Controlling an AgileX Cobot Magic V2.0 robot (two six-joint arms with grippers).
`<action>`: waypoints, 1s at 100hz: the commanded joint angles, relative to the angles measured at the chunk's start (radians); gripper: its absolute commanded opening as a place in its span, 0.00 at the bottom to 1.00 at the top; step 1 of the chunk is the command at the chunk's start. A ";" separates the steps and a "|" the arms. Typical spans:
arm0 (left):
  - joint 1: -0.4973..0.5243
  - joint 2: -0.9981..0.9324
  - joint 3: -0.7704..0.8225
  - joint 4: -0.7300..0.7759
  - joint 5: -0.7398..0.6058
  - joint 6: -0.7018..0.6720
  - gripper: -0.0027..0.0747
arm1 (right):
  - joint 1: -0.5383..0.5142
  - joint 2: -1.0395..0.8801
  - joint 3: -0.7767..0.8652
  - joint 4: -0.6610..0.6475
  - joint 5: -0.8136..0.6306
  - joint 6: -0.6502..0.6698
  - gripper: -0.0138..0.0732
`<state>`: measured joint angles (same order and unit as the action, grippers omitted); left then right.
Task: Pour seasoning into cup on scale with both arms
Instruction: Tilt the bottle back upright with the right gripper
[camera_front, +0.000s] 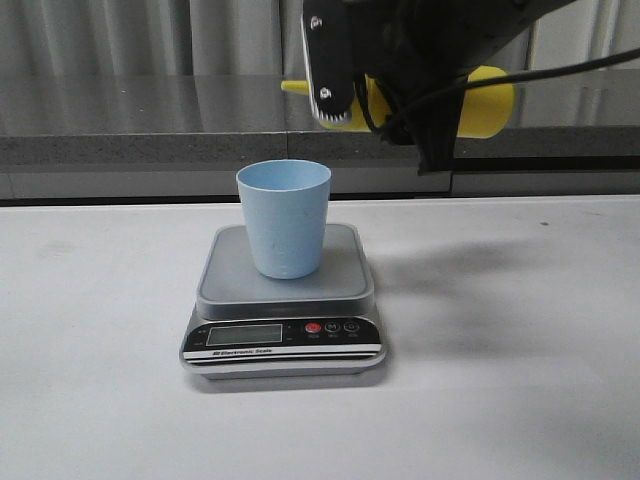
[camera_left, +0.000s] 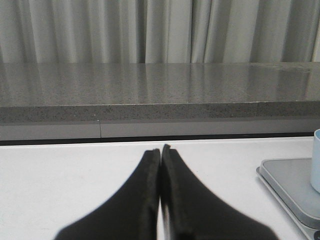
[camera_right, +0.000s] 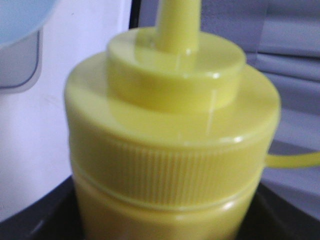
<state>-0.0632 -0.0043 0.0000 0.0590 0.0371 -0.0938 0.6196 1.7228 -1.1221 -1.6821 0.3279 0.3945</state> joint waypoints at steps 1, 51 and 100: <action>0.003 -0.029 0.041 -0.005 -0.082 -0.005 0.01 | -0.004 -0.086 -0.034 -0.036 0.006 0.164 0.50; 0.003 -0.029 0.041 -0.005 -0.082 -0.005 0.01 | -0.185 -0.211 -0.034 0.561 -0.207 0.326 0.50; 0.003 -0.029 0.041 -0.005 -0.082 -0.005 0.01 | -0.263 -0.215 0.139 1.203 -0.596 -0.105 0.50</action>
<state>-0.0632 -0.0043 0.0000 0.0590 0.0371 -0.0938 0.3636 1.5584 -1.0014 -0.5934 -0.1106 0.4072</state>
